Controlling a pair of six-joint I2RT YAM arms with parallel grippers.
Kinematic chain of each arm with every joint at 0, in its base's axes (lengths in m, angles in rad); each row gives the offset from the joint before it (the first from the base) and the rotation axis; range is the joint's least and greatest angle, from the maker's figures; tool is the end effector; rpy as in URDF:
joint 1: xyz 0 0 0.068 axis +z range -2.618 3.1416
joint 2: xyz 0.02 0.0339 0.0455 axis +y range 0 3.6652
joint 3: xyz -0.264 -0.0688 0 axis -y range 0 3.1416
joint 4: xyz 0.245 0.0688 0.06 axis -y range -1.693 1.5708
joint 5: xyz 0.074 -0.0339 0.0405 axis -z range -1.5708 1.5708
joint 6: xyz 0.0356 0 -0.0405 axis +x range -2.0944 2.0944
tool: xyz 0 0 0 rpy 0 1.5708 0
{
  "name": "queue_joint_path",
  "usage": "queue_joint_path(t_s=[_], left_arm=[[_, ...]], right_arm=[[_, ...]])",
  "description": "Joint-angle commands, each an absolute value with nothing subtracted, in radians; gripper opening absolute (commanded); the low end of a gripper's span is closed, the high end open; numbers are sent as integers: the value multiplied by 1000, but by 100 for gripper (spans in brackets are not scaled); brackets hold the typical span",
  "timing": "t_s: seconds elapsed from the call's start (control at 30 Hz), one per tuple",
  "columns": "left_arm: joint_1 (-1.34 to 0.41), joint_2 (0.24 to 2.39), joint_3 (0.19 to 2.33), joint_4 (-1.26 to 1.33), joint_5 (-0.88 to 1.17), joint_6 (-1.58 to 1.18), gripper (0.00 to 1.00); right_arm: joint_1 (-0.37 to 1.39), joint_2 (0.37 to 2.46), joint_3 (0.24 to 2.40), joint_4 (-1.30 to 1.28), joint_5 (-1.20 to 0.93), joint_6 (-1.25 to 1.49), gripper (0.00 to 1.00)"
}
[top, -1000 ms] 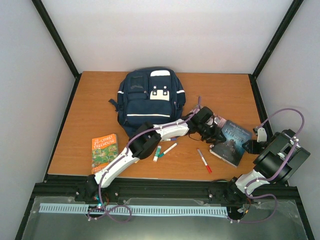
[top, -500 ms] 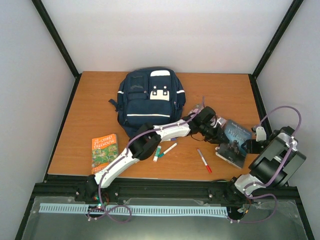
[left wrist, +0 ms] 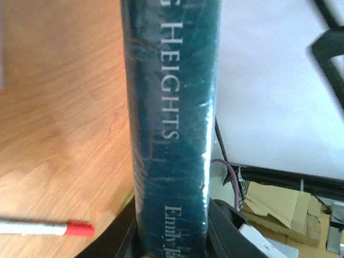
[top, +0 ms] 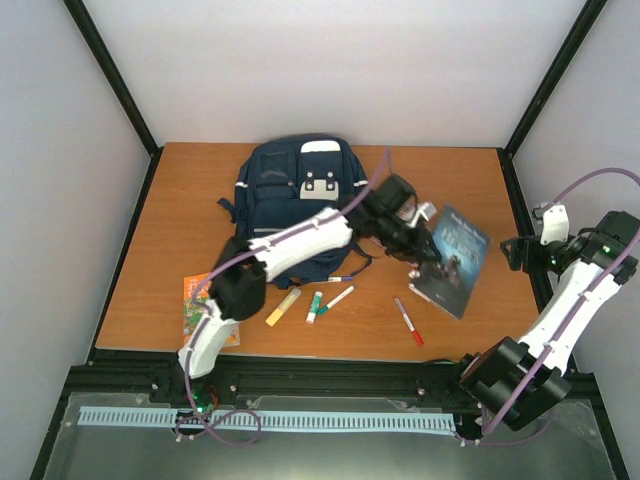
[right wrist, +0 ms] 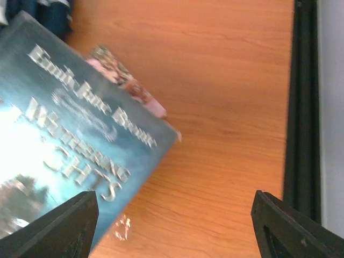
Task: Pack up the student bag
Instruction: Pick up the book from the center of the board.
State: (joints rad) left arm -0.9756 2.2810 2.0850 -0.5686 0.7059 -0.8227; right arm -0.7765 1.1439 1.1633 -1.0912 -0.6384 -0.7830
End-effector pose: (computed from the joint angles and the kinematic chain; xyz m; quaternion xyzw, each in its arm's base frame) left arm 0.2708 -0.4411 0.2548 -0.2011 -0.8503 0.4860 0.0198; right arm 0.1601 -0.1275 0.3285 -0.0805 0.9198 0.0514 0.3805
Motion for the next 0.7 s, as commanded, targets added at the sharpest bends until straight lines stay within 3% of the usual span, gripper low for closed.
queue_joint_path(t_s=[0.0, 0.27, 0.4, 0.67], left_arm=[[-868, 2042, 1999, -552, 717, -710, 1], [-667, 1735, 1681, -455, 611, -667, 1], [-557, 1626, 1534, -381, 601, -665, 1], [-423, 1439, 1296, -220, 614, -693, 1]], right_arm=[[-738, 1186, 1233, -1205, -803, -692, 80], [-444, 1221, 1223, -1019, -885, -493, 79], [-264, 1276, 1202, -884, -905, -373, 99], [-25, 1451, 1236, -714, -976, -221, 100]])
